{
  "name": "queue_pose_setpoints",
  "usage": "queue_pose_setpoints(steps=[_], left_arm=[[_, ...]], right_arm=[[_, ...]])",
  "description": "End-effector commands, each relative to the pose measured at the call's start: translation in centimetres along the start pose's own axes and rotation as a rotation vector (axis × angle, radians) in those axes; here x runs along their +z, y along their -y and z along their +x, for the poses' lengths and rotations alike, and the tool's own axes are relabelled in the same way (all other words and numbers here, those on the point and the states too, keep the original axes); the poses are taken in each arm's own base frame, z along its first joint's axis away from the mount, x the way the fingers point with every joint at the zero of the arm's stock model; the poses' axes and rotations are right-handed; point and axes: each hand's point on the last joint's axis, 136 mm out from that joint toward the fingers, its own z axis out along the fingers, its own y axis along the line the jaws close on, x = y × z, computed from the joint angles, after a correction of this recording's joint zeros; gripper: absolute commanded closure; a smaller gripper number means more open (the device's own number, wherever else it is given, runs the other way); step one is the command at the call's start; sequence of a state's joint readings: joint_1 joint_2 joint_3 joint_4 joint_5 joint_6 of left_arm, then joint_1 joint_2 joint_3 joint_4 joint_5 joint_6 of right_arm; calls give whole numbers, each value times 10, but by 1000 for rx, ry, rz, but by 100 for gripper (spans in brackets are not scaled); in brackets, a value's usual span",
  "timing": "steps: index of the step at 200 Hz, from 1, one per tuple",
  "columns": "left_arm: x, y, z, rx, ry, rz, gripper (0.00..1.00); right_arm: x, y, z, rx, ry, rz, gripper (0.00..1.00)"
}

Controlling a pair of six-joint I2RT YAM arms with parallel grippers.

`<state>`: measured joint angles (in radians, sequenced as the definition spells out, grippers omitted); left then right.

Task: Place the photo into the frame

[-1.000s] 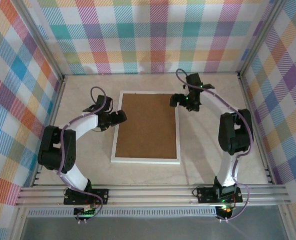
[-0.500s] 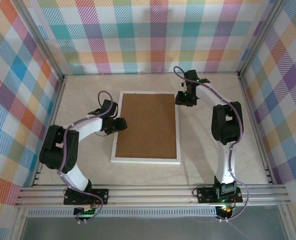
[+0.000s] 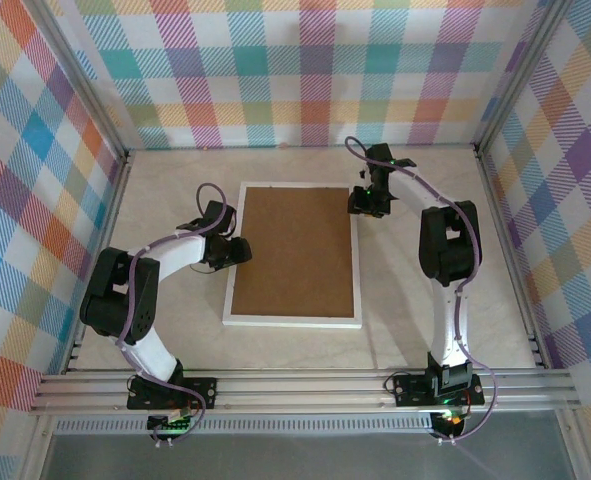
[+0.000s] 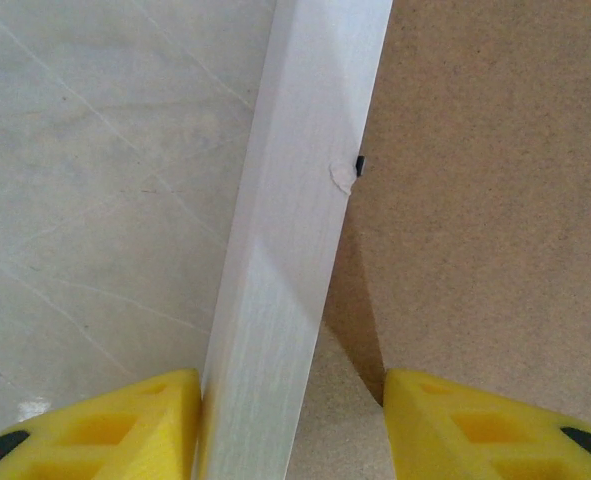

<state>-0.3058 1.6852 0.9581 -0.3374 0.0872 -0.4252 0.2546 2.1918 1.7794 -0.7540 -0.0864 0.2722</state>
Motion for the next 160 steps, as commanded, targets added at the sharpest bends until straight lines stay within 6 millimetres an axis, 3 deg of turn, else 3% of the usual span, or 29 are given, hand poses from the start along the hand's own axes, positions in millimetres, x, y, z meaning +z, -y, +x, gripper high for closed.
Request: queue_pose_setpoints(steps=[1, 109, 160], left_arm=[[7, 1, 14, 19, -50, 9, 49], [6, 4, 15, 19, -52, 15, 49], [8, 6, 16, 14, -58, 23, 50]], right_arm=[[2, -2, -3, 1, -7, -1, 57], [17, -1, 7, 28, -58, -7, 58], [20, -10, 17, 21, -85, -14, 58]])
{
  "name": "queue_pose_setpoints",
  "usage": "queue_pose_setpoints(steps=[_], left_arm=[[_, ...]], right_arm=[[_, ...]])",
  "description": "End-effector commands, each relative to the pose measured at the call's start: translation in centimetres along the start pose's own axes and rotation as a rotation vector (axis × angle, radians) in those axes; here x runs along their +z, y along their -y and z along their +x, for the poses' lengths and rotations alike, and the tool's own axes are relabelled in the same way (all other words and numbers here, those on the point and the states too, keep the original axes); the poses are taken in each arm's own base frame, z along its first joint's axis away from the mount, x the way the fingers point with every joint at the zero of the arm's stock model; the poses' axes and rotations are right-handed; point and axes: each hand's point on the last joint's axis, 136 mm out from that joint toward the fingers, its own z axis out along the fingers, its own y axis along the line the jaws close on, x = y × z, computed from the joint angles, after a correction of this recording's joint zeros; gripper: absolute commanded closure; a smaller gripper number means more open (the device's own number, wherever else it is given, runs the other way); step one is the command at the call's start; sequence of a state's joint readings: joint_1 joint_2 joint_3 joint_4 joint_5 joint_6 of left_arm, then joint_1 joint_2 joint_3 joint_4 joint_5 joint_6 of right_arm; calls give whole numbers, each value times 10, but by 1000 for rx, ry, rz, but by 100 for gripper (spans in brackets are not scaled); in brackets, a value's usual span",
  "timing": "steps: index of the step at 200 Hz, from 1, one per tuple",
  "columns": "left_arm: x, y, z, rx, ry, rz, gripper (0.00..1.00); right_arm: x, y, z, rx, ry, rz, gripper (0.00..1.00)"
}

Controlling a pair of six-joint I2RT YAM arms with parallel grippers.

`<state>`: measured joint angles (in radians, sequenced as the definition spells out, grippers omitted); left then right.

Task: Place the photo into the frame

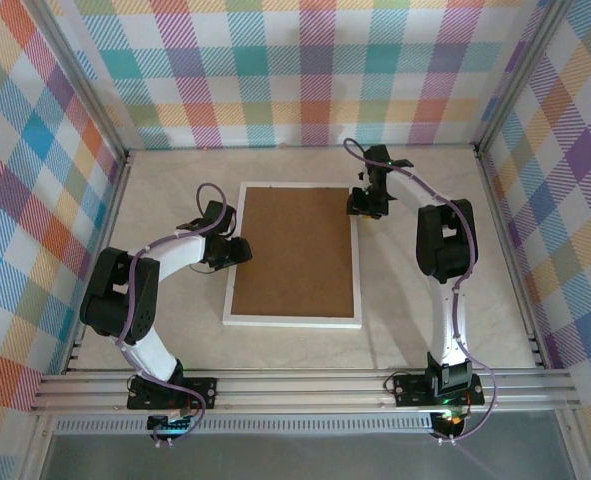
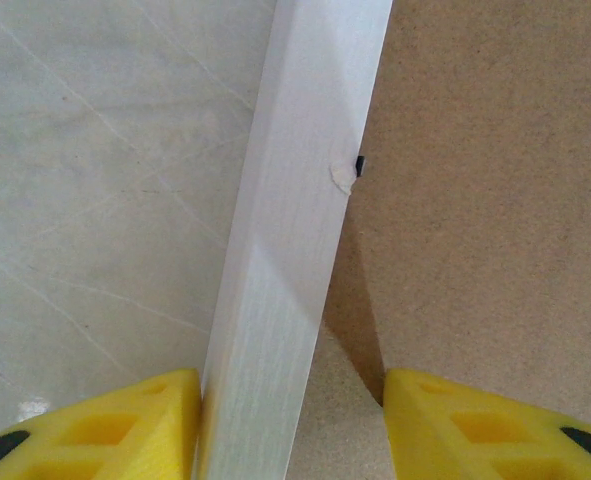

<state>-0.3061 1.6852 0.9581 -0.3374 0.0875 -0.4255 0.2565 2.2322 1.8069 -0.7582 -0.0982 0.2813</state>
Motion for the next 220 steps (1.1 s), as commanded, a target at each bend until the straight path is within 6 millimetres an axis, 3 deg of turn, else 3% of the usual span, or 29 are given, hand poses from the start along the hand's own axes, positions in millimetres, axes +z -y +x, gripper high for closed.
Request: queue_pose_setpoints(steps=[1, 84, 160, 196, 220], left_arm=[[8, 6, 16, 13, -58, 23, 50], [14, 22, 23, 11, -77, 64, 49], [15, 26, 23, 4, -78, 78, 50], [14, 25, 22, 2, -75, 70, 49], [12, 22, 21, 1, -63, 55, 49]], right_arm=[[10, -9, 17, 11, -67, -6, 58], [56, -15, 58, 11, -257, 137, 54], [72, -20, 71, -7, -286, 178, 53], [49, -45, 43, -5, -208, 57, 52], [5, -48, 9, 0, -71, 29, 50]])
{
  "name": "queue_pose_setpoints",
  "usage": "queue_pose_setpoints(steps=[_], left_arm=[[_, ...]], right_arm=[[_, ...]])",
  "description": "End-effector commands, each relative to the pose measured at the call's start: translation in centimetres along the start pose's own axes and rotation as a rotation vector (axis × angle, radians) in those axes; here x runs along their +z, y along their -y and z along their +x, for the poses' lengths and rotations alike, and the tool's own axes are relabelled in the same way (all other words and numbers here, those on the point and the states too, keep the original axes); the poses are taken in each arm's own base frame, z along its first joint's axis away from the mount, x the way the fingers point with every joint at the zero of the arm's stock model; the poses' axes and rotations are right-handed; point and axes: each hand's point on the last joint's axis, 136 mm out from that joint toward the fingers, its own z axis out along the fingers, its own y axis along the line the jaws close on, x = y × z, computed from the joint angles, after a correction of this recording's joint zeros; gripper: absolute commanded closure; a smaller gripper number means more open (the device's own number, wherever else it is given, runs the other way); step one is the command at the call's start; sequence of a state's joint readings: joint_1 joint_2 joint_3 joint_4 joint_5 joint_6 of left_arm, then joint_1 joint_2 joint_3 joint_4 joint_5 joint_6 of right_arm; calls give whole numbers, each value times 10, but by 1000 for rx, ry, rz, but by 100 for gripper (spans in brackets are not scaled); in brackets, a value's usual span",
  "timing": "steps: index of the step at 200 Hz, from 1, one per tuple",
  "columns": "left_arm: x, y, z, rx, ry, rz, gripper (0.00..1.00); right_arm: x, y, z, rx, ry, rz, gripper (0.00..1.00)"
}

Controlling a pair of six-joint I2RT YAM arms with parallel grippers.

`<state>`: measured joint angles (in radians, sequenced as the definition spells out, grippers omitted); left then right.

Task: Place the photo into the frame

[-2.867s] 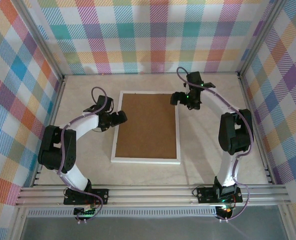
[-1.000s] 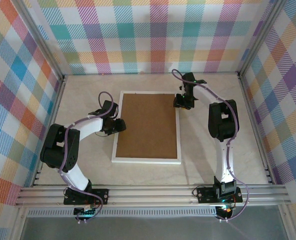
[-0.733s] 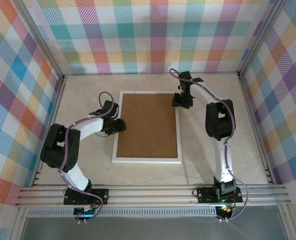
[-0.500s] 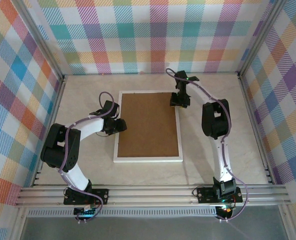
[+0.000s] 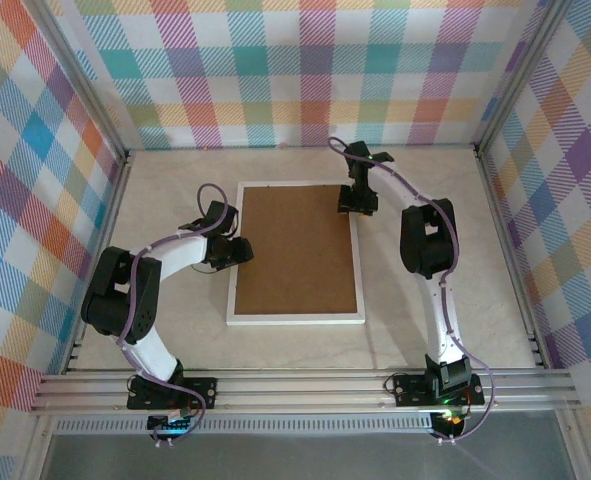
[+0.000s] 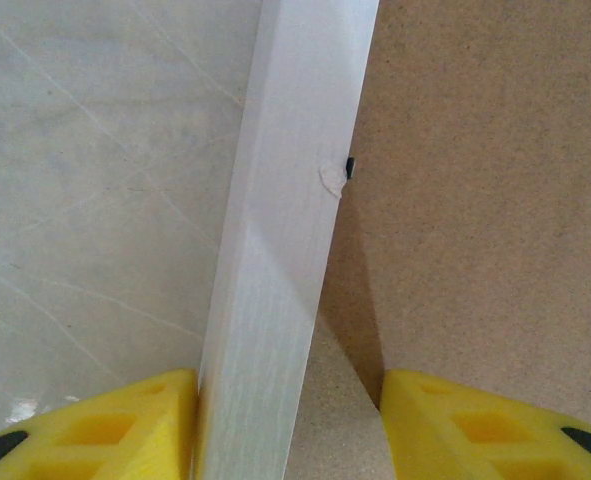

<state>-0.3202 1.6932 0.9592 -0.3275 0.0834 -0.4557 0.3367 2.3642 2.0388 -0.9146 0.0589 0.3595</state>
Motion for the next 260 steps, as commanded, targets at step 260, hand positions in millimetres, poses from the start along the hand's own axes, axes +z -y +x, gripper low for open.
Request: queue_pose_setpoints(steps=[260], left_arm=[[-6, 4, 9, 21, -3, -19, 50]], right_arm=[[-33, 37, 109, 6, -97, -69, 43]])
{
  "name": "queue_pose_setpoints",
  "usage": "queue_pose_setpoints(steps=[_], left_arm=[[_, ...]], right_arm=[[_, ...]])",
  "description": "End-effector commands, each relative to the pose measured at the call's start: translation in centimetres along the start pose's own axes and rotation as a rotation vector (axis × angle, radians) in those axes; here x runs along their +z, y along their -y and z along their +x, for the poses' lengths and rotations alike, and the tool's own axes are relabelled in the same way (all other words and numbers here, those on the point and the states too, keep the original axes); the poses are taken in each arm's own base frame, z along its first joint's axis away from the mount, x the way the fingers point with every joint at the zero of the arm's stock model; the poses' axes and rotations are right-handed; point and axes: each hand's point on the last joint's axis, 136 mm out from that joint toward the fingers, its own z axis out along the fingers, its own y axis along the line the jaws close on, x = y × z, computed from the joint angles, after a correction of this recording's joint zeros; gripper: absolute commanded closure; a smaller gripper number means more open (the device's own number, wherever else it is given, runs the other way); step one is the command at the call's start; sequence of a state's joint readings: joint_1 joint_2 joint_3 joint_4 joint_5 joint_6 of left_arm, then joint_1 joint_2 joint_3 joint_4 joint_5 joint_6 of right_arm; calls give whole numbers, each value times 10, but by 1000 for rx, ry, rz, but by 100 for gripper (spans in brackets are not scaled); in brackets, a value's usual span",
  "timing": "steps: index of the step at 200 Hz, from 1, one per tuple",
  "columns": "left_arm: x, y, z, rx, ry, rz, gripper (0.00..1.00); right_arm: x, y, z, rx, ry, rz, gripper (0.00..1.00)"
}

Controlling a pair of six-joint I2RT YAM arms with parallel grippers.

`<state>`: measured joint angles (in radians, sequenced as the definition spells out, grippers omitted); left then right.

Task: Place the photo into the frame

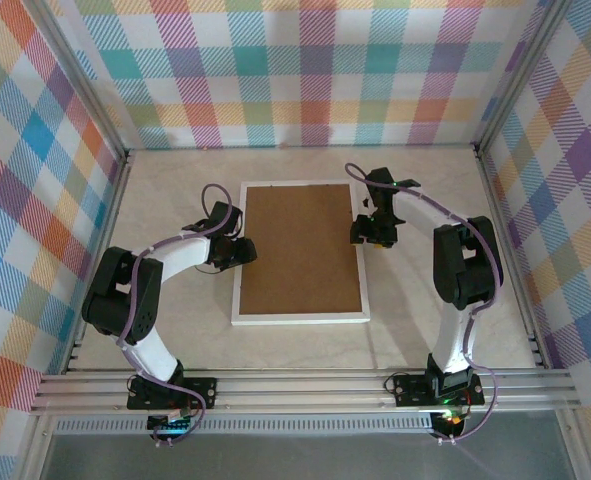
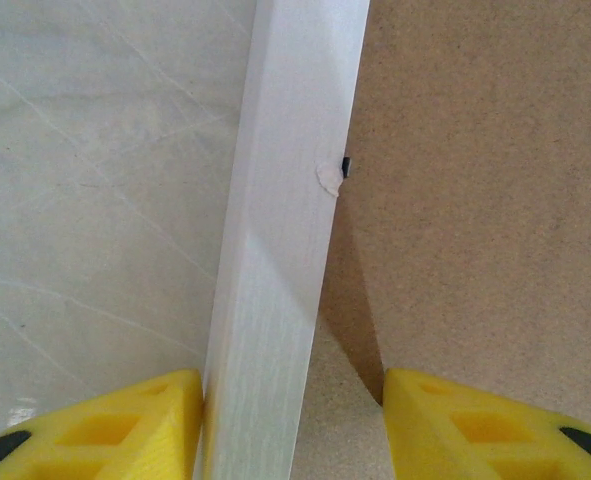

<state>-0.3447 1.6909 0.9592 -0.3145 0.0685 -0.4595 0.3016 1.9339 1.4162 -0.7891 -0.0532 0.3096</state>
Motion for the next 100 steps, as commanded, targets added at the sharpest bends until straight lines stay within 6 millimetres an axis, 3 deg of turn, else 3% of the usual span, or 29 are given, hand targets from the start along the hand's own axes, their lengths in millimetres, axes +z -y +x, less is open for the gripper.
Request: queue_pose_setpoints(steps=[1, 100], left_arm=[[-6, -3, 8, 3, -17, -22, 50], [-5, 0, 9, -3, -24, -8, 50]], right_arm=[[8, 1, 2, 16, 0, 5, 43], [39, 7, 17, 38, -74, 22, 43]])
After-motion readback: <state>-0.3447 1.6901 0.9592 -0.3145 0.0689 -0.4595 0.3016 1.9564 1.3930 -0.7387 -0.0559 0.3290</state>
